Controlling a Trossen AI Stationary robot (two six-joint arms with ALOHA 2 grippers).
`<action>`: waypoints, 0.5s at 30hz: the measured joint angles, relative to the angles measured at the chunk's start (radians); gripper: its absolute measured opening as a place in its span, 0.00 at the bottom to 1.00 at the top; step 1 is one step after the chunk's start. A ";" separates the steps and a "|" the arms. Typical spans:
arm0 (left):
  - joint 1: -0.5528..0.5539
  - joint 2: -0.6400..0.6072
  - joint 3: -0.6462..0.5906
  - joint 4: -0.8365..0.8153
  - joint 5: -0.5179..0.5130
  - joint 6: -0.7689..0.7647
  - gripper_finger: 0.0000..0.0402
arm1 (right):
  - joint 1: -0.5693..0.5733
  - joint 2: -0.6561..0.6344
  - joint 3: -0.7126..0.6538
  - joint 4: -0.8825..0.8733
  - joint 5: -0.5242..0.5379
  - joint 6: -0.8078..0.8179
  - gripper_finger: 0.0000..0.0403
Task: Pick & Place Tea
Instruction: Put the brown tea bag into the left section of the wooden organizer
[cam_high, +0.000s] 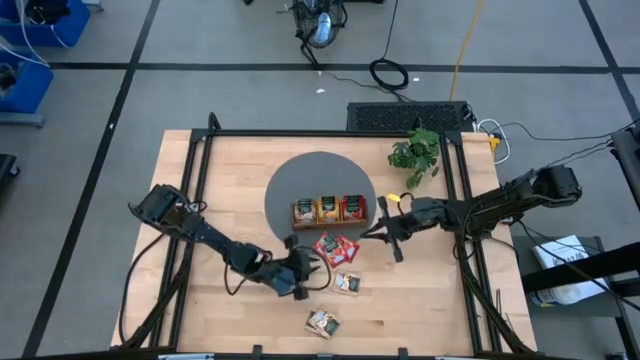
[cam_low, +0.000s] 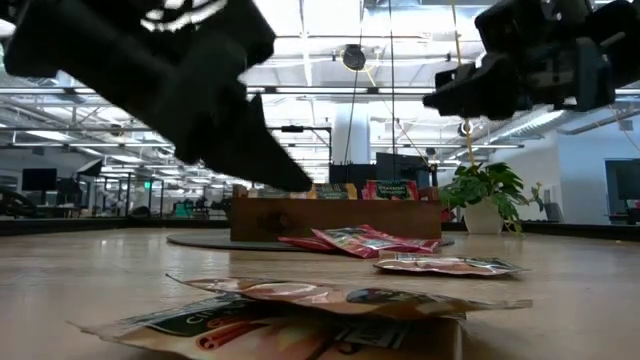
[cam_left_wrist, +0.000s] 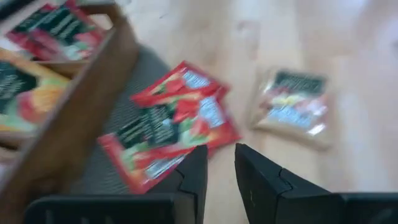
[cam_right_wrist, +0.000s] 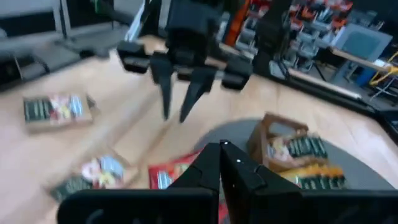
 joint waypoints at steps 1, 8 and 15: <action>-0.011 0.000 0.008 0.009 0.017 -0.010 0.22 | 0.005 0.000 0.000 0.017 -0.009 0.017 0.01; -0.169 0.015 0.199 -0.132 0.076 -0.058 0.22 | 0.089 -0.006 0.006 0.082 -0.020 0.094 0.00; -0.262 0.114 0.435 -0.523 -0.051 -0.173 0.22 | 0.137 -0.020 0.006 0.088 -0.017 0.111 0.00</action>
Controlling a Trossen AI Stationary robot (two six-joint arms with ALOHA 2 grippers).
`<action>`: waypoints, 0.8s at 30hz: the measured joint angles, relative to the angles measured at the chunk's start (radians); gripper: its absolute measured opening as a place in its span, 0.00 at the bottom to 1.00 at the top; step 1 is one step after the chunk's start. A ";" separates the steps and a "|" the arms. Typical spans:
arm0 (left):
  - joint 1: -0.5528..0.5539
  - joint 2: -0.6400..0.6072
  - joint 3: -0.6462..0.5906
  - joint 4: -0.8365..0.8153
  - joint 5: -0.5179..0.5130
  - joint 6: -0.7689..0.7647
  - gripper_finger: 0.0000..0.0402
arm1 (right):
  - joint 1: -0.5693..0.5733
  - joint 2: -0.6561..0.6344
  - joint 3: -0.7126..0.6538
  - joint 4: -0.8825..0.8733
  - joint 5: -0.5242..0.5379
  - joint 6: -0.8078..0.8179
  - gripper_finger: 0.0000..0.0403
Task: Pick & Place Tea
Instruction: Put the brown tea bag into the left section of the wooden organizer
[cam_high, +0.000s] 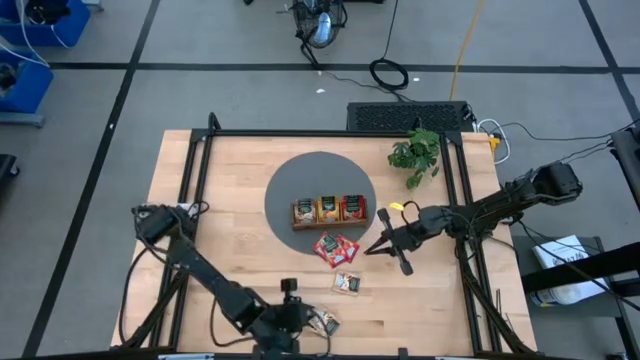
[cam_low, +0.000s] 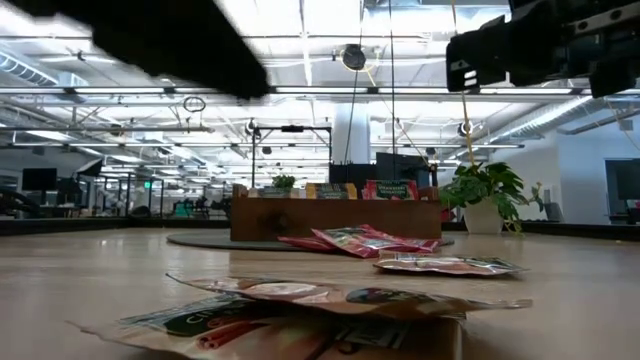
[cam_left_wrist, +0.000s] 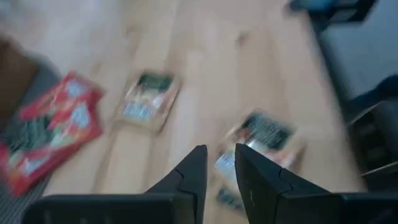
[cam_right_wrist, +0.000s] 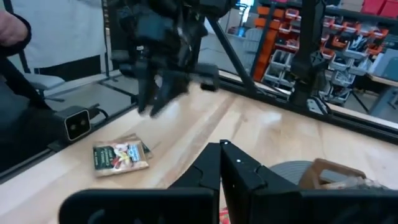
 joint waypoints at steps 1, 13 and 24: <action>0.001 0.015 0.008 -0.018 0.003 -0.014 0.22 | 0.001 0.000 0.001 -0.004 0.001 0.001 0.00; 0.054 0.088 0.007 0.152 0.208 -0.008 0.22 | 0.000 0.000 0.001 -0.041 0.002 0.004 0.00; 0.085 0.163 0.008 0.211 0.414 -0.065 0.22 | 0.000 0.000 0.001 -0.038 0.001 0.022 0.00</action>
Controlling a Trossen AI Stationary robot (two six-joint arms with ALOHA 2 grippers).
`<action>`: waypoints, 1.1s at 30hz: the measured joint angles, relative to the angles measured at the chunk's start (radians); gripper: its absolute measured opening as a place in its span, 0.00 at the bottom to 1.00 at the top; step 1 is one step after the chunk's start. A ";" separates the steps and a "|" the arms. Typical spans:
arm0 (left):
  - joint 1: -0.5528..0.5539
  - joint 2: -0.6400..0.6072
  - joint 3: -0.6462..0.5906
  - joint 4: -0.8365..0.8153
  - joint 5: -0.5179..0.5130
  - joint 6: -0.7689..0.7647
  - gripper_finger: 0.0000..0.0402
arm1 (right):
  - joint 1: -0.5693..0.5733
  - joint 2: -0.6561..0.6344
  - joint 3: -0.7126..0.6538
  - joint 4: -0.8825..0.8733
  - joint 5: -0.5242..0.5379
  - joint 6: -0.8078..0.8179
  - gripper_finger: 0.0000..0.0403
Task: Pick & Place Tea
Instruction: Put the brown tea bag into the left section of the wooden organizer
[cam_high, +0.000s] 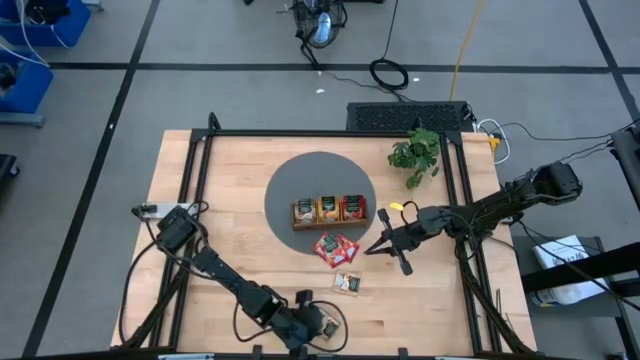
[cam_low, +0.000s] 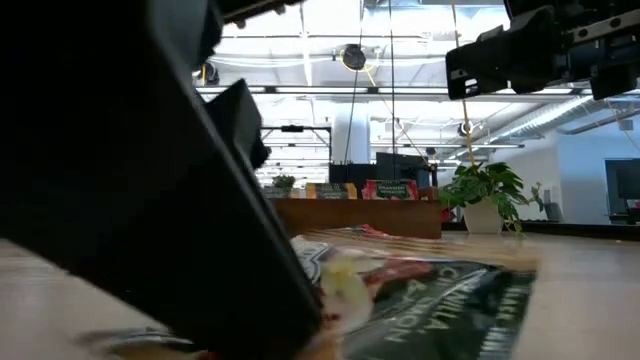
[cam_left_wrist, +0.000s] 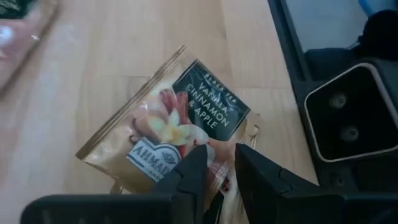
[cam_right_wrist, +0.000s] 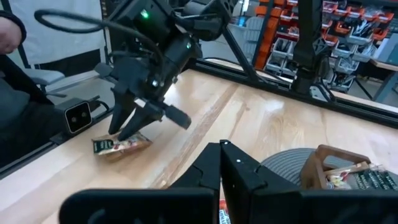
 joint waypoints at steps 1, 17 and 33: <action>0.005 0.003 0.000 0.001 0.018 0.000 0.22 | 0.000 0.000 0.000 0.003 0.000 0.000 0.00; 0.077 0.002 0.003 -0.089 0.039 0.029 0.22 | 0.000 0.000 0.000 -0.005 -0.004 -0.001 0.00; 0.107 0.004 0.001 -0.194 -0.170 -0.017 0.22 | 0.037 0.010 0.000 -0.188 -0.052 0.441 0.00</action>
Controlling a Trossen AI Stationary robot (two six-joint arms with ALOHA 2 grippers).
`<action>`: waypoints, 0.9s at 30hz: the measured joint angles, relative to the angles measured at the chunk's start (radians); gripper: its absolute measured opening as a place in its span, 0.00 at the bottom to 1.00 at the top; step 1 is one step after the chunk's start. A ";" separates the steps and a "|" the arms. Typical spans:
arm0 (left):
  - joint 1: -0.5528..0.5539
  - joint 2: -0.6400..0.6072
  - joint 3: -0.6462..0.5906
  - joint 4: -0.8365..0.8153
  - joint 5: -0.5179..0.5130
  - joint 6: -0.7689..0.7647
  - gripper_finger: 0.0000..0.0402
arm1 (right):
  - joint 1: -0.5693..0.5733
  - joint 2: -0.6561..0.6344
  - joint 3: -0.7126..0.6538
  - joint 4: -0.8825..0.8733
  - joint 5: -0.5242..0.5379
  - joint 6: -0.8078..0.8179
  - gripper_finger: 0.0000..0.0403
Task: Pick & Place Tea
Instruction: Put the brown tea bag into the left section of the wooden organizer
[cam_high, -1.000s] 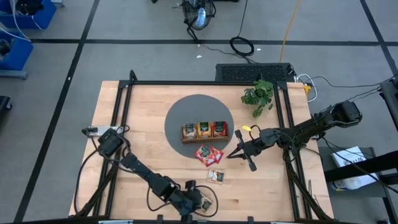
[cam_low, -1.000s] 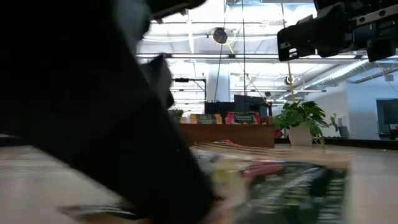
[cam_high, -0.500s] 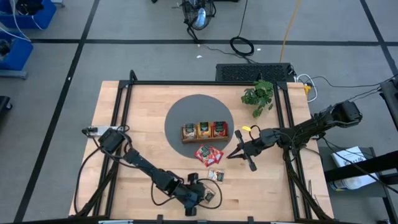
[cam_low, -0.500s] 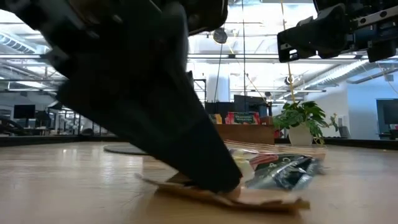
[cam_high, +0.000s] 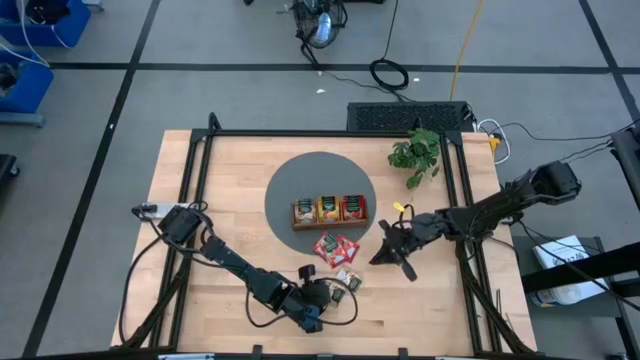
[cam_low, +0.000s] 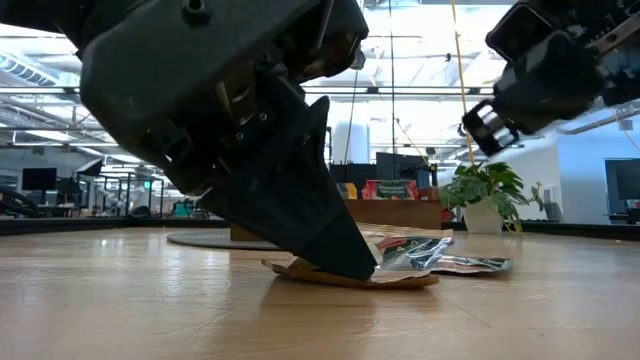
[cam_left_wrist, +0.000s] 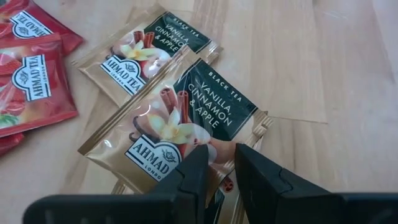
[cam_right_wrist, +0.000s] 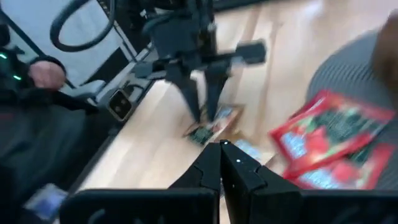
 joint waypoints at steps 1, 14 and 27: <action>0.000 0.000 -0.001 0.000 -0.002 0.000 0.22 | 0.012 0.010 0.000 0.005 0.001 0.037 0.00; 0.000 -0.001 -0.096 0.135 -0.051 -0.053 0.22 | 0.142 0.335 0.000 0.343 0.076 0.404 0.18; 0.000 0.000 -0.100 0.155 -0.138 -0.057 0.22 | 0.185 0.536 0.143 0.455 0.226 0.554 0.38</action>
